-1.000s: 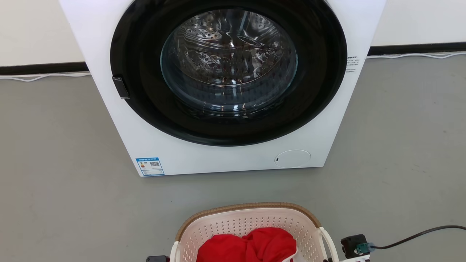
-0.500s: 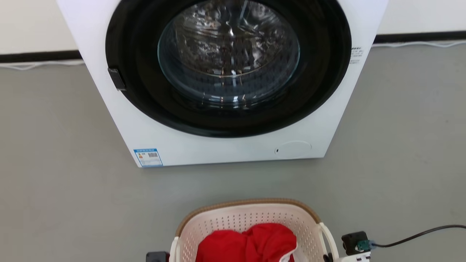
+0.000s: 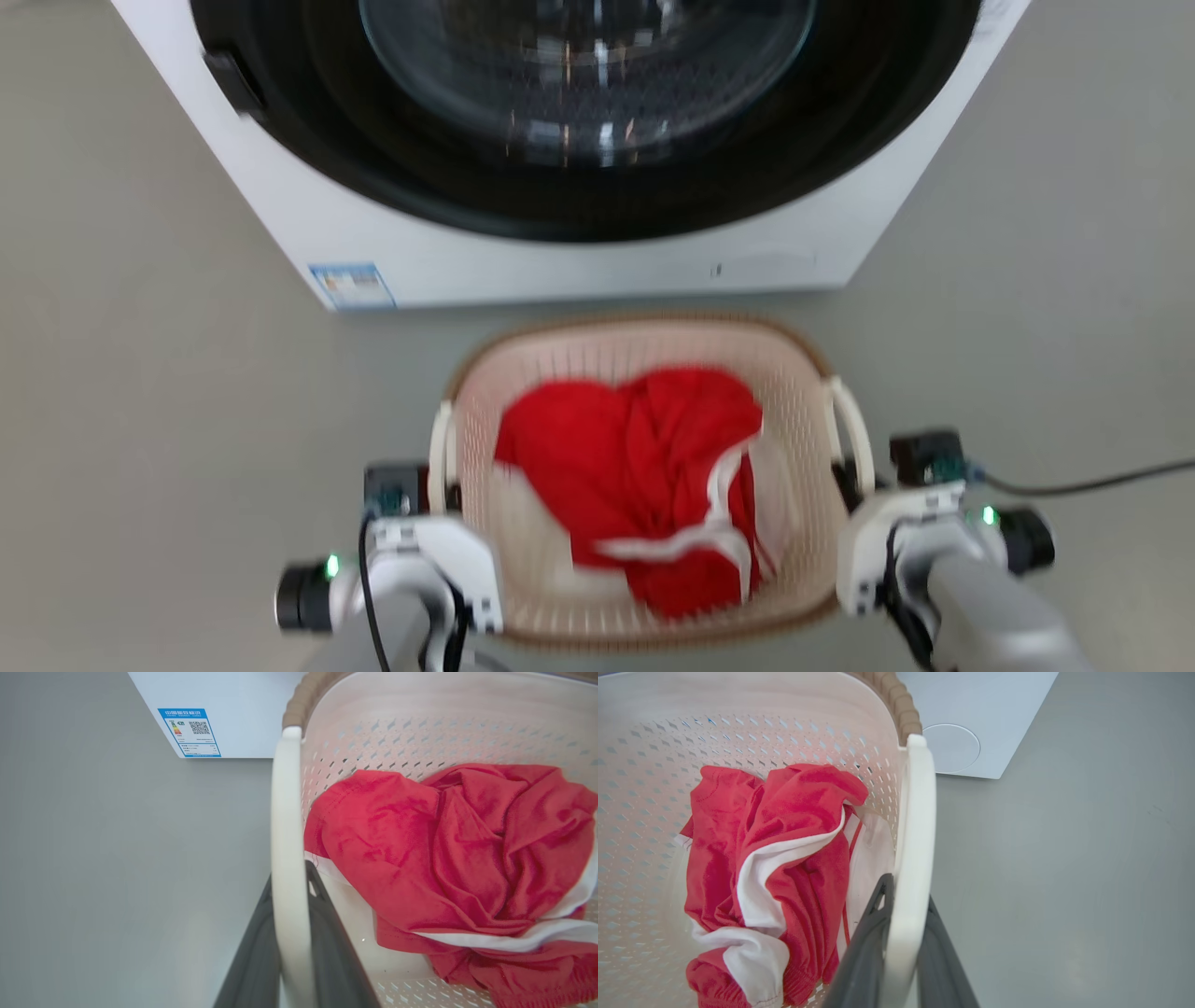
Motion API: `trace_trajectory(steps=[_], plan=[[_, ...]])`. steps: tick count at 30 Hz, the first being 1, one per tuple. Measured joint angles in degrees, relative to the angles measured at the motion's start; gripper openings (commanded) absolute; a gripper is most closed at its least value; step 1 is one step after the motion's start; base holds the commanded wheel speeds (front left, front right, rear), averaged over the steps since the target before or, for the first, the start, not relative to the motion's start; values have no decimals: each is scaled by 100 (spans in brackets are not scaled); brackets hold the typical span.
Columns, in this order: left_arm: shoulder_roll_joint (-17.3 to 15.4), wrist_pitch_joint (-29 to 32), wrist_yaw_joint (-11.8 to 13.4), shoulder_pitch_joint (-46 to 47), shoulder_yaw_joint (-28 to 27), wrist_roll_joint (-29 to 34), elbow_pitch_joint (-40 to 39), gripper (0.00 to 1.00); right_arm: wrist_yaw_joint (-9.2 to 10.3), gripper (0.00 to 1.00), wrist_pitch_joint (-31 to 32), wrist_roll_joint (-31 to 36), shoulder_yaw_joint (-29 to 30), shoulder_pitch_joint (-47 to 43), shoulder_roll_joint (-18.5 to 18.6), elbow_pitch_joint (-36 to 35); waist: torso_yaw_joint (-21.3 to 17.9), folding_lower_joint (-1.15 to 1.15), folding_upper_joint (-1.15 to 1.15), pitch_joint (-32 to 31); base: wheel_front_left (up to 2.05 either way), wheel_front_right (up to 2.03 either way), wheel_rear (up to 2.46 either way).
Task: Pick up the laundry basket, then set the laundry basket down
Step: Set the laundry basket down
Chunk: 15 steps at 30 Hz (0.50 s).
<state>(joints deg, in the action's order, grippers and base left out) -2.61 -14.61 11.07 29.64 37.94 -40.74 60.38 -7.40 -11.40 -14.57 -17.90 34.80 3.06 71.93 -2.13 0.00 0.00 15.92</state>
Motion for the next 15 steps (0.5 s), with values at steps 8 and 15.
trace_trajectory(steps=[8,15], plan=[[-27,0,3,664,-382,492,-316,0,1,0,-132,740,557,772,16,32,53,0,0,1041,0,0,0],[7,0,-8,1305,-706,931,-539,0,1,0,-177,1379,1287,1419,34,-91,115,0,0,2019,0,0,0]])
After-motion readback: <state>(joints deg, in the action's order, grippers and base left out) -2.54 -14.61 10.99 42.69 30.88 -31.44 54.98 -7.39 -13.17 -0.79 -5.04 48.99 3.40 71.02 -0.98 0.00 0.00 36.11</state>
